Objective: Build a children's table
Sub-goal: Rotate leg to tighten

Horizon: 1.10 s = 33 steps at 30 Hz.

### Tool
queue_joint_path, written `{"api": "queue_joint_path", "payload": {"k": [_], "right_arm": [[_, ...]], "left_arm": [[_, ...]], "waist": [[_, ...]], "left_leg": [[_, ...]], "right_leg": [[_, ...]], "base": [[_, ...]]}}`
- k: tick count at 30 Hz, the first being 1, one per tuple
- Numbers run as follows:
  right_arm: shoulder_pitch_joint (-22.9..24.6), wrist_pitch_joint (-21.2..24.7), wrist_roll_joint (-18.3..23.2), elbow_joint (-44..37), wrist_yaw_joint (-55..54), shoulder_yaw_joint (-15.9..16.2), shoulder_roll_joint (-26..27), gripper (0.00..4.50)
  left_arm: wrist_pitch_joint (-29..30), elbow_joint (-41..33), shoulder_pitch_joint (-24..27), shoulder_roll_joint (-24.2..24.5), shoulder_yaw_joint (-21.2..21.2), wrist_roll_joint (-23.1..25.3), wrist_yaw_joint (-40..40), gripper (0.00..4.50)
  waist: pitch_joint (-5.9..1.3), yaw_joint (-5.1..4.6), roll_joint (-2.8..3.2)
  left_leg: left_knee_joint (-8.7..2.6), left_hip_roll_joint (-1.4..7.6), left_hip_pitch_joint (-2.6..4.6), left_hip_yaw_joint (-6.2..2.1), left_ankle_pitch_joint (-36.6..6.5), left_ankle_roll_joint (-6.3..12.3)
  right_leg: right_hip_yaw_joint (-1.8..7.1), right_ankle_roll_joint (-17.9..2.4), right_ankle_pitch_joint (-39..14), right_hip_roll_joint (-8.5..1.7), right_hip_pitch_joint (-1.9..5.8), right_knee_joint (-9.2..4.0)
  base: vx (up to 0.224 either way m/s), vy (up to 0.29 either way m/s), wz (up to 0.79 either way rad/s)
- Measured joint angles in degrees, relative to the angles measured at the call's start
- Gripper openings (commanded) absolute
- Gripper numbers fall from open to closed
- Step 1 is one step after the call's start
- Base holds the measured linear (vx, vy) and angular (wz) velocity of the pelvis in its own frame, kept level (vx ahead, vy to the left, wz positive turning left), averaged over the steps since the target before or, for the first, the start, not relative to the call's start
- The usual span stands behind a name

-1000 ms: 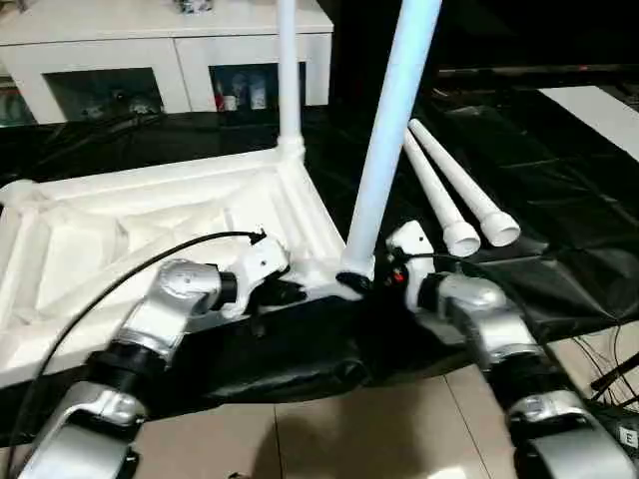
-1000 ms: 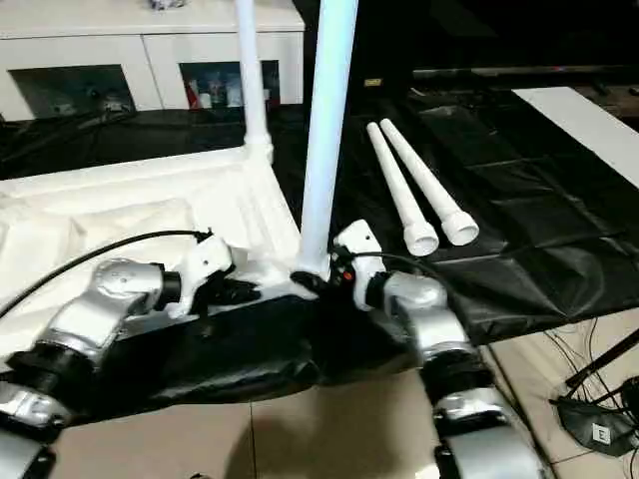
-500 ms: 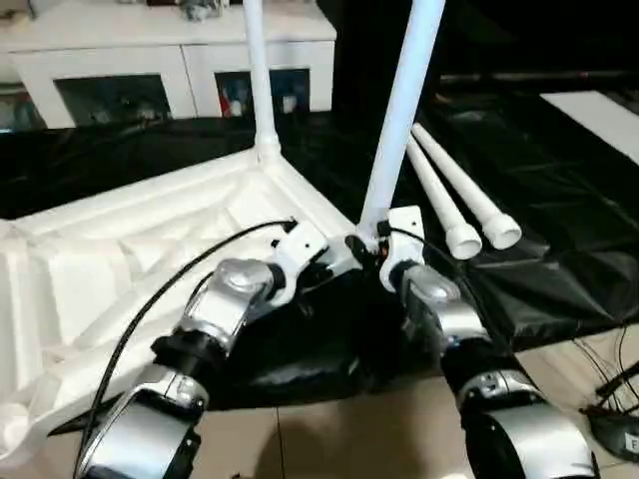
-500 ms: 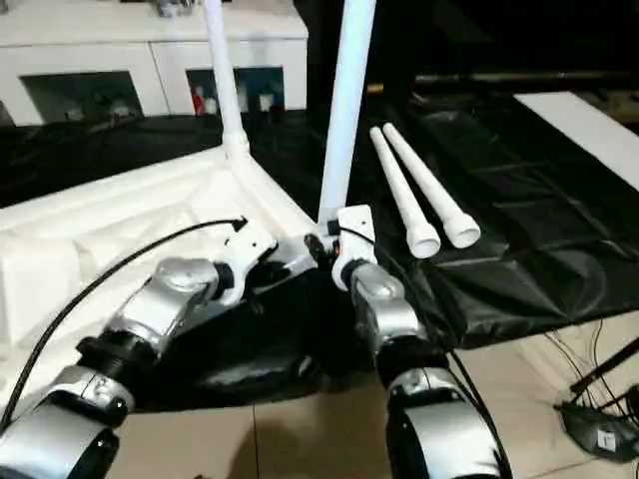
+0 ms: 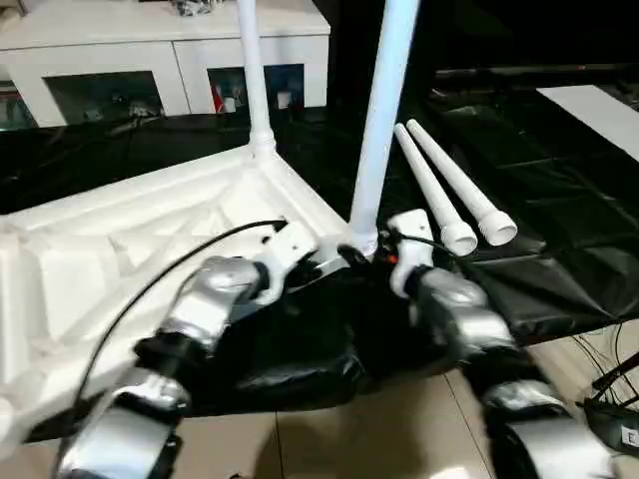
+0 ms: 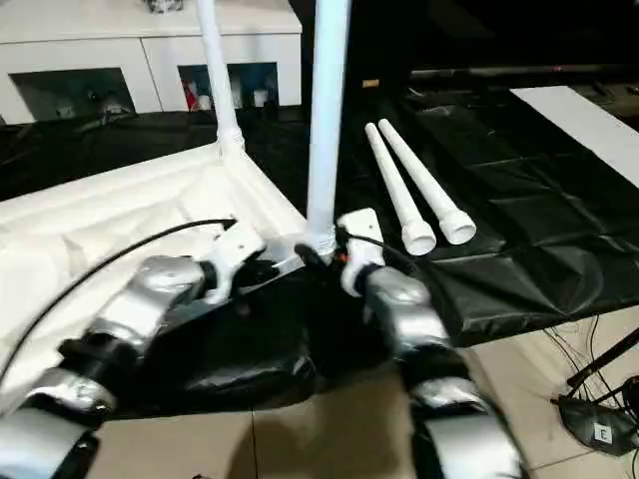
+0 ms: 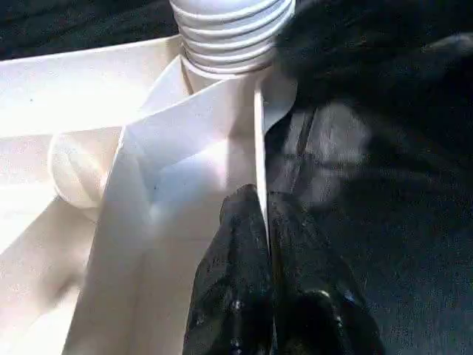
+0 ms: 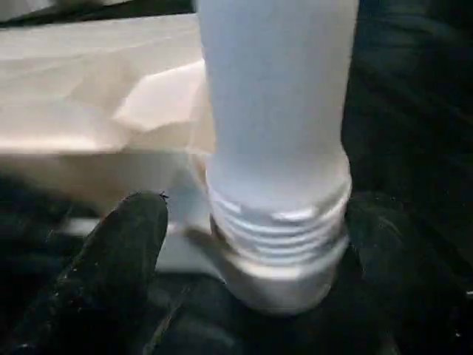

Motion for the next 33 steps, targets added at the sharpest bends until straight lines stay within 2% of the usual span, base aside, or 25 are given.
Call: {"api": "queue_joint_path", "payload": {"k": [3,10,16,18,23,33], "right_arm": [[1.50,-0.33,-0.10,-3.30,7.68,2.68,-3.73,4.40],[3.24,-0.12,0.59,-8.59,18.72,5.36,-7.54,4.40],[3.65,-0.25,0.60,-9.75,23.55,7.01,-9.05,4.40],[3.63,-0.31,0.58,-9.64,23.54,7.04,-9.09,4.12],[3.55,-0.38,0.58,-8.95,22.35,6.64,-8.55,3.79],[3.33,-0.53,0.59,-8.18,21.57,6.05,-8.23,2.82]], "left_arm": [[-1.62,-3.24,2.45,3.28,0.05,-1.52,-6.15,0.00],[-0.88,-7.70,4.87,7.42,-0.64,-4.84,-16.85,0.00],[-0.63,-8.12,5.07,8.07,-0.75,-5.18,-18.62,0.00],[-0.50,-8.23,5.07,8.12,-0.75,-5.18,-18.73,0.00],[-0.43,-8.31,5.07,8.14,-0.75,-5.18,-18.99,0.00],[-0.13,-8.31,5.06,8.14,-0.73,-5.20,-19.28,0.00]], "waist": [[0.00,0.17,0.00],[0.02,0.75,-0.03],[0.14,0.99,-0.22],[0.17,0.97,-0.28],[0.18,0.99,-0.29],[0.18,1.01,-0.30]], "left_leg": [[0.04,0.00,-0.13,0.01,0.01,0.02],[0.37,-0.02,-0.57,0.13,0.19,0.54],[0.45,0.01,-0.54,0.24,0.19,0.53],[0.45,0.01,-0.52,0.23,0.19,0.52],[0.47,0.01,-0.53,0.23,0.20,0.53],[0.53,0.01,-0.52,0.24,0.20,0.53]], "right_leg": [[0.00,0.14,-0.10,-0.01,-0.07,-0.05],[0.00,0.05,-0.18,-0.11,-0.18,-0.22],[0.00,0.05,-0.18,-0.11,-0.17,-0.11],[0.00,0.05,-0.18,-0.11,-0.17,-0.08],[0.00,0.05,-0.18,-0.11,-0.17,-0.08],[0.00,0.05,-0.18,-0.11,-0.16,-0.03]], "base": [[0.000,0.000,0.00],[0.000,0.000,0.00],[0.000,0.000,0.00],[0.000,0.000,0.00],[0.000,0.000,0.00],[0.000,0.000,0.00]]}}
